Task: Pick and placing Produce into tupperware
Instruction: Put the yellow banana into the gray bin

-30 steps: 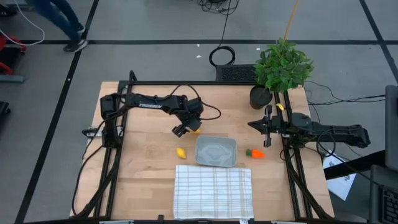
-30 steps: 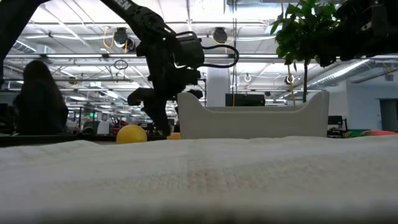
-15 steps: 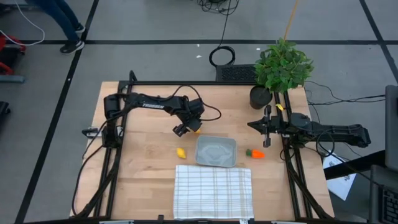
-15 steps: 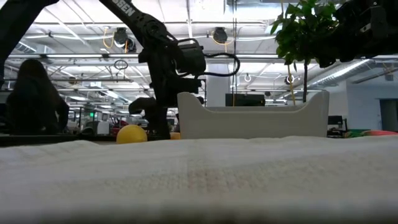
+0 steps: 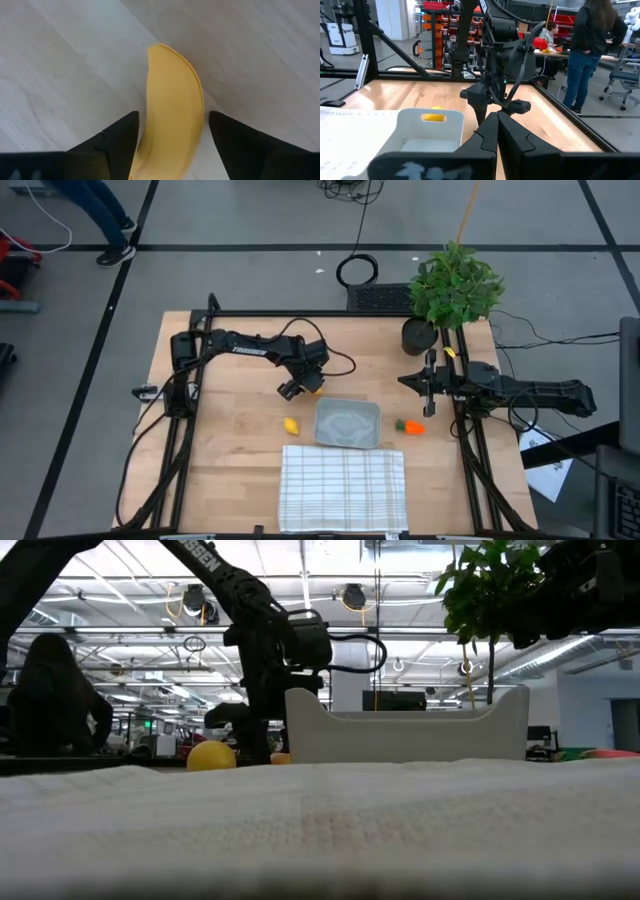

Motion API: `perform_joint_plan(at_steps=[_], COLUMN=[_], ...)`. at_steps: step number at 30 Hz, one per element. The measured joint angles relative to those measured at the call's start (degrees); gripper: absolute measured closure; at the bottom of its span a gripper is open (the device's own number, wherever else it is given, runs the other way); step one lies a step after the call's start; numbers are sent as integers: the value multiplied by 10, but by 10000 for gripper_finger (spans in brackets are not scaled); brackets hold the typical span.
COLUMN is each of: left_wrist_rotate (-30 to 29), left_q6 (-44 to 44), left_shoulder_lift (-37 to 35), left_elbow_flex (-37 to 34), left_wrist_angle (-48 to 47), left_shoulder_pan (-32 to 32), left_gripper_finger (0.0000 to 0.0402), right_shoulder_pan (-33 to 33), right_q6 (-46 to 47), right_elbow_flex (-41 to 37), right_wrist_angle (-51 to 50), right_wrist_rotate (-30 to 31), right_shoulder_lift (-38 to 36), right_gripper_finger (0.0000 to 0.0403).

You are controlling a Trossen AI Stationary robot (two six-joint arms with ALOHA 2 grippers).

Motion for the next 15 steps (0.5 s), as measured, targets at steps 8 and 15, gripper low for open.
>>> perform_joint_plan(at_steps=[8,15], left_wrist_rotate=[-1,-4], left_q6=[-1,-3], left_shoulder_lift=[0,0], left_elbow_flex=[-1,-1], left_wrist_angle=[-3,-7], left_shoulder_pan=[0,-1], left_gripper_finger=[198,248], right_shoulder_pan=[0,0], right_q6=[0,0], right_elbow_flex=[0,0], right_wrist_angle=[0,0], right_wrist_rotate=[0,0], right_shoulder_lift=[0,0], right_gripper_finger=[403,403])
